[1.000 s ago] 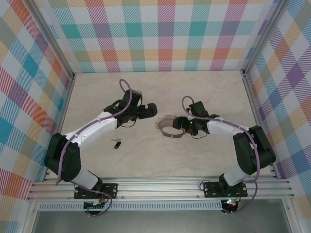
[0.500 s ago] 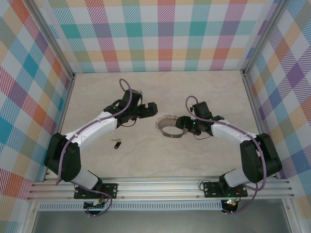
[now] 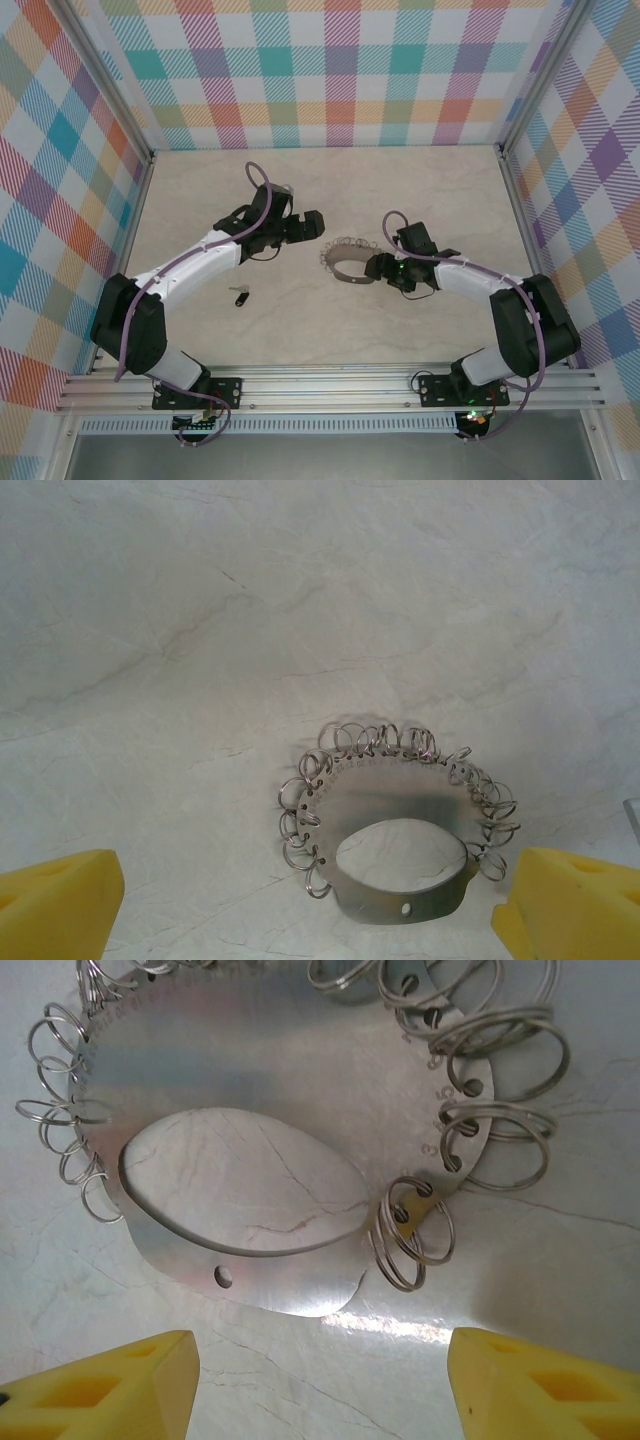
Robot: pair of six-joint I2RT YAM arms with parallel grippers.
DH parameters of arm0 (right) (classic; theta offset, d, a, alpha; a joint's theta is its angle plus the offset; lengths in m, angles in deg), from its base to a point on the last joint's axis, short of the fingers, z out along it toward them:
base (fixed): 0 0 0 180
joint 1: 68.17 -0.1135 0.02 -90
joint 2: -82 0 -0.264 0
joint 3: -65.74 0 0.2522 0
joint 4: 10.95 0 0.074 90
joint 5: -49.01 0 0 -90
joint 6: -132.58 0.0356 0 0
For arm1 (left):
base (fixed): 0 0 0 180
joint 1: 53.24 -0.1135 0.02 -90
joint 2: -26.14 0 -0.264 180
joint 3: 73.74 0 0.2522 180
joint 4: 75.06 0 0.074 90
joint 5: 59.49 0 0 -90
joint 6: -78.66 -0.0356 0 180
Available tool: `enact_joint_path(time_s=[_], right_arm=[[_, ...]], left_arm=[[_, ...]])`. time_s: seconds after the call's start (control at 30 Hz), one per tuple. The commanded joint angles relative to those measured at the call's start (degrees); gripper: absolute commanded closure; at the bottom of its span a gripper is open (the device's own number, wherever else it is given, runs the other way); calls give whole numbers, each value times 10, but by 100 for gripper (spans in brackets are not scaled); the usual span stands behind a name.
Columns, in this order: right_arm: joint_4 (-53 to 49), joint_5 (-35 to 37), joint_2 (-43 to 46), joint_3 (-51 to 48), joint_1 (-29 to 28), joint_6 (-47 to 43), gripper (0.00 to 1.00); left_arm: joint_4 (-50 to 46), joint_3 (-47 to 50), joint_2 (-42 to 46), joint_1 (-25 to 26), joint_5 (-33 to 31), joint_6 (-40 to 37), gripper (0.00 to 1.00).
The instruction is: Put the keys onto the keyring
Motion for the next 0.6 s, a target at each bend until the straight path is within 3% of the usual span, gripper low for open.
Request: enact_joint_path(time_s=[0.0,0.57], right_arm=[[24,-17,-5,-6,1,11,33],[-1,-2,-67,73,1,-23,33]], left_arm=[[8,-5,-6,10,3,1,1],[7,-13,-26,10,0,0,1]])
